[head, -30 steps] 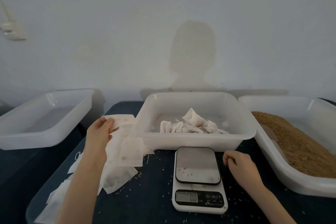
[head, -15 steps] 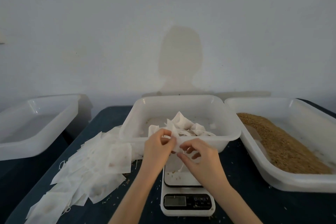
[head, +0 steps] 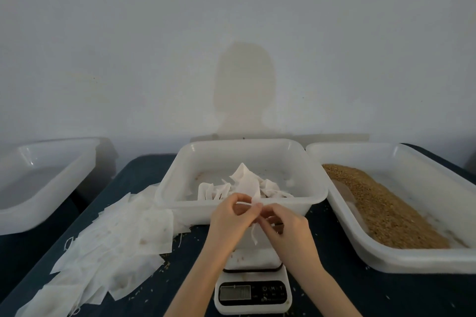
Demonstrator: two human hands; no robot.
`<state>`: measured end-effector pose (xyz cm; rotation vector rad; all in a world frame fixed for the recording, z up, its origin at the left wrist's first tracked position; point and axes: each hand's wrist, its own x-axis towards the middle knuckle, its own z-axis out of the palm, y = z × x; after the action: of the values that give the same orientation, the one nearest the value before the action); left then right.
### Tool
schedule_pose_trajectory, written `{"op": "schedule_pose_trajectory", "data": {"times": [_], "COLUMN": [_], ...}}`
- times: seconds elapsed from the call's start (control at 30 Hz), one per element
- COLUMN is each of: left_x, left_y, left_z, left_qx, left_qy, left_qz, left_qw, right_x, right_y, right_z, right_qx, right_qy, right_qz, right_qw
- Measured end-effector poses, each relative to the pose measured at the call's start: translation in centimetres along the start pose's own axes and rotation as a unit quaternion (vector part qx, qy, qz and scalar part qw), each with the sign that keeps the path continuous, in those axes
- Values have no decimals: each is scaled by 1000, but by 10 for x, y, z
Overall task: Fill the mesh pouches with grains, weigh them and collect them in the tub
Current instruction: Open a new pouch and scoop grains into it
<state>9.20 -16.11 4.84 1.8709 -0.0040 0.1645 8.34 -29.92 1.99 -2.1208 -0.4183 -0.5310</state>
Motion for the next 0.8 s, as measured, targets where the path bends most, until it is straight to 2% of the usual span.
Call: {"op": "schedule_pose_trajectory", "data": {"times": [0.1,0.33,0.47,0.6,0.8], "left_x": [-2,-1,-6,-6,-3], "left_y": [-1,-3,0,-1,-3], "left_z": [1,4,10,13,10], "left_qx": [-5,-15,39,60,30], "left_qy": [-45,-51,-53,-22,-26], "left_qz": [10,23,74,102,81], "left_qw": [999,998,995,993,996], "right_x": [4,12,16,19,23], "right_y": [0,-2,-3,-1,1], "right_z": [-4,-9,-10,-10,-11], "right_qx": [62,201,260,266,212], "right_qy": [1,-54,-58,-65,-79], "right_qz": [48,161,214,220,197], "right_qw": [997,965,940,936,954]}}
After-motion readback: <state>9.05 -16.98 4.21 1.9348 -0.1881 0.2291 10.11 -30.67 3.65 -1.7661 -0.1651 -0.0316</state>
